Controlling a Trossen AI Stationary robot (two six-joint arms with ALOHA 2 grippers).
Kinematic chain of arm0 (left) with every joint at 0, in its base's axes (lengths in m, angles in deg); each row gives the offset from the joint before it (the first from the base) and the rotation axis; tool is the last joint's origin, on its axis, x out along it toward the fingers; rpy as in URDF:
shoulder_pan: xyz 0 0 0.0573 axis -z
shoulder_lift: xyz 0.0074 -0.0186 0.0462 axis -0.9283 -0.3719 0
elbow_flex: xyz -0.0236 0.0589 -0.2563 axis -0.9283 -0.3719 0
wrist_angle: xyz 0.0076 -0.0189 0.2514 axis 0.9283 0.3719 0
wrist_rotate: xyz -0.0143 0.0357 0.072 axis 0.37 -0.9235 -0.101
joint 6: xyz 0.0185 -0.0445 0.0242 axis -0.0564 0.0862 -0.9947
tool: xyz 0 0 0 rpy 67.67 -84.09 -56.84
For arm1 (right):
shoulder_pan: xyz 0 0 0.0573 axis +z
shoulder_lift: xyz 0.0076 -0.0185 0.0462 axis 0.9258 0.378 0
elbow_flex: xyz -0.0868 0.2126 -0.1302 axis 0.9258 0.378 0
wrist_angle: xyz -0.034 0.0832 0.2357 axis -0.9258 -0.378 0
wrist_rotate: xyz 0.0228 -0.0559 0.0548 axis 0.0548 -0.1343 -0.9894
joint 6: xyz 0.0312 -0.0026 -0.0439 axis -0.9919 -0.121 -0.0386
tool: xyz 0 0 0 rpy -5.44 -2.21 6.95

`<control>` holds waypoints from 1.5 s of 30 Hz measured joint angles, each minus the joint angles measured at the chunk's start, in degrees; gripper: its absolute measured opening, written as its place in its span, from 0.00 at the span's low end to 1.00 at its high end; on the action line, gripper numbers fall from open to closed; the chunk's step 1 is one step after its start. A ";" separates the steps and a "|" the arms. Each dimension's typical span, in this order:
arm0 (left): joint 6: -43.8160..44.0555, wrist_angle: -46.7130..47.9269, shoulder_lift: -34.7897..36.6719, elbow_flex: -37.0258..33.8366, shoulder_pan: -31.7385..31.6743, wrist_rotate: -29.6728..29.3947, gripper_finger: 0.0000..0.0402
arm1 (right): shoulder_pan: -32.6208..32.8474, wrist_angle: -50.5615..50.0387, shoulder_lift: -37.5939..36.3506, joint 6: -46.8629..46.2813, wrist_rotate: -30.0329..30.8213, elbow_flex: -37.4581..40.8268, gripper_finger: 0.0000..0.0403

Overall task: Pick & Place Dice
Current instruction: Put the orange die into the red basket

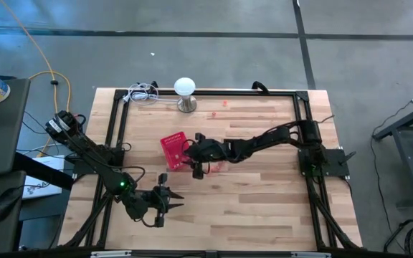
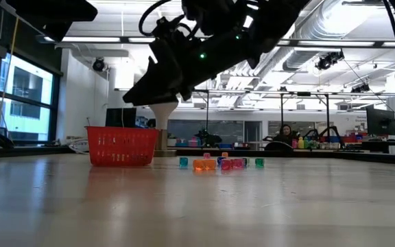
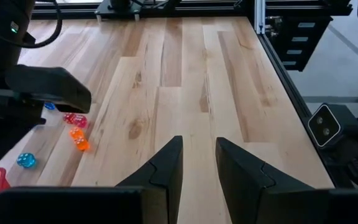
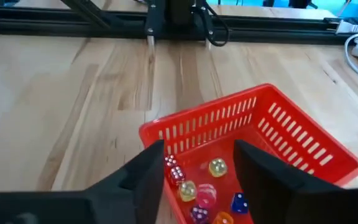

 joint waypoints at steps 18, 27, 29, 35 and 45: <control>1.51 -1.81 0.00 0.07 0.56 0.00 0.23 | 4.91 -38.54 -14.21 -13.94 2.37 0.04 0.58; 1.53 -2.10 -0.33 0.09 0.50 0.66 0.23 | 9.78 -37.20 -11.39 -15.94 6.23 3.13 0.56; 1.53 -1.98 -0.43 0.09 0.50 0.77 0.23 | 10.20 -35.49 -9.80 -16.21 8.01 4.09 0.56; 2.33 -1.92 -0.43 0.07 0.59 1.01 0.23 | 10.81 -33.31 -8.47 -16.70 12.79 5.43 0.56; 2.38 -1.53 -0.42 0.04 0.81 1.69 0.23 | 10.32 -32.27 -4.87 -13.28 12.88 5.63 0.56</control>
